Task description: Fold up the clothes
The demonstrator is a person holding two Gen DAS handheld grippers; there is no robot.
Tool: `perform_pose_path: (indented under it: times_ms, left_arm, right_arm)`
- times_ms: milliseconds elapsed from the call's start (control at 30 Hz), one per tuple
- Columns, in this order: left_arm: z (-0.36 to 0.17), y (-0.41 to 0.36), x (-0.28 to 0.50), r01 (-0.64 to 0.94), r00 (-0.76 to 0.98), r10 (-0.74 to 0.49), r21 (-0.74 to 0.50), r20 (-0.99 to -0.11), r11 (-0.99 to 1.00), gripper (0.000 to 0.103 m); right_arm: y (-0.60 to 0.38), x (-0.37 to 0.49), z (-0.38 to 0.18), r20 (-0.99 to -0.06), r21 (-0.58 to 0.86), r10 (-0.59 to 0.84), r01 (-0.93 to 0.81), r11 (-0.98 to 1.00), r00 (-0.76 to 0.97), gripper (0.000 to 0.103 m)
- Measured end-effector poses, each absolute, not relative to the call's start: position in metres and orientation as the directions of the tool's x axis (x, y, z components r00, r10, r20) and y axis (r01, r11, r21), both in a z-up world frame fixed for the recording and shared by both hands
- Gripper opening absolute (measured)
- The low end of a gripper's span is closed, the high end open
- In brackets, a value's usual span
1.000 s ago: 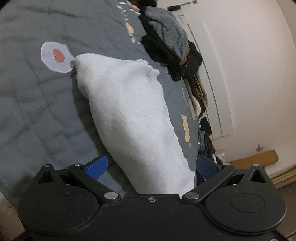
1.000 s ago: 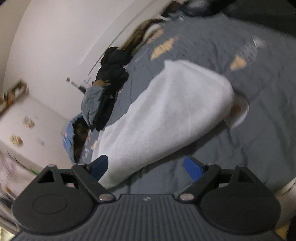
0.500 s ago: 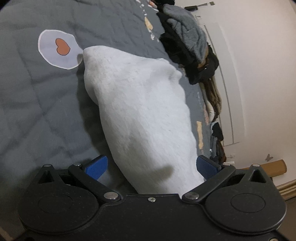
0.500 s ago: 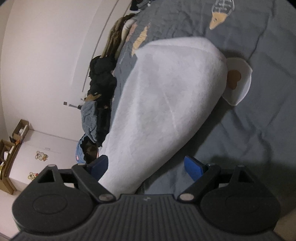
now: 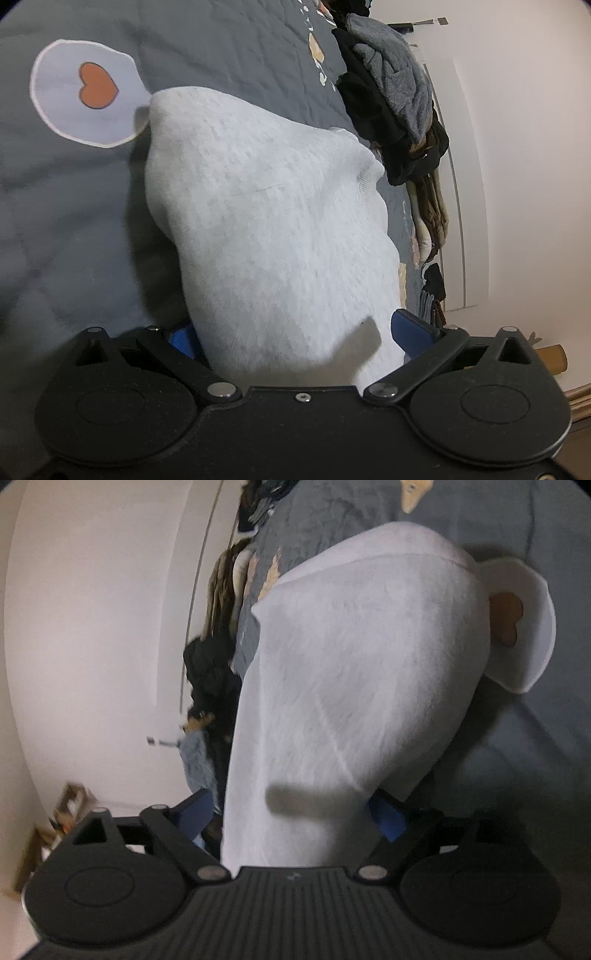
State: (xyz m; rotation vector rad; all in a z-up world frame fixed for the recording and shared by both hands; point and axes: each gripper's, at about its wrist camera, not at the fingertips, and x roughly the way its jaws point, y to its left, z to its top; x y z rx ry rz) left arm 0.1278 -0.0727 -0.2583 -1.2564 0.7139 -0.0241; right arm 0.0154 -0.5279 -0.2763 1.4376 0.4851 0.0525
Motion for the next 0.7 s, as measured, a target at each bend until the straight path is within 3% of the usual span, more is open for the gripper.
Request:
perform_pose_path:
  times_ms: [67,300,700]
  left_arm:
    - [-0.259,-0.073,0.13,-0.353,0.783,-0.399,-0.87,-0.477,0.345,0.101]
    - [-0.262,-0.068,0.116,-0.348,0.79,-0.401,-0.878,-0.463,0.329,0.102]
    - [-0.26,-0.072,0.134,-0.349,0.782,-0.396,-0.865,-0.481,0.36,0.102]
  right_arm:
    - [-0.528,0.016,-0.278,-0.284,0.958,0.321,0.256,0.129,0.903,0.095]
    - [-0.523,-0.007,-0.274,-0.434,0.899,0.333,0.379,0.219,0.837,0.095]
    - [-0.515,0.031,-0.28,-0.362,0.932,0.239,0.342,0.125,0.901,0.103]
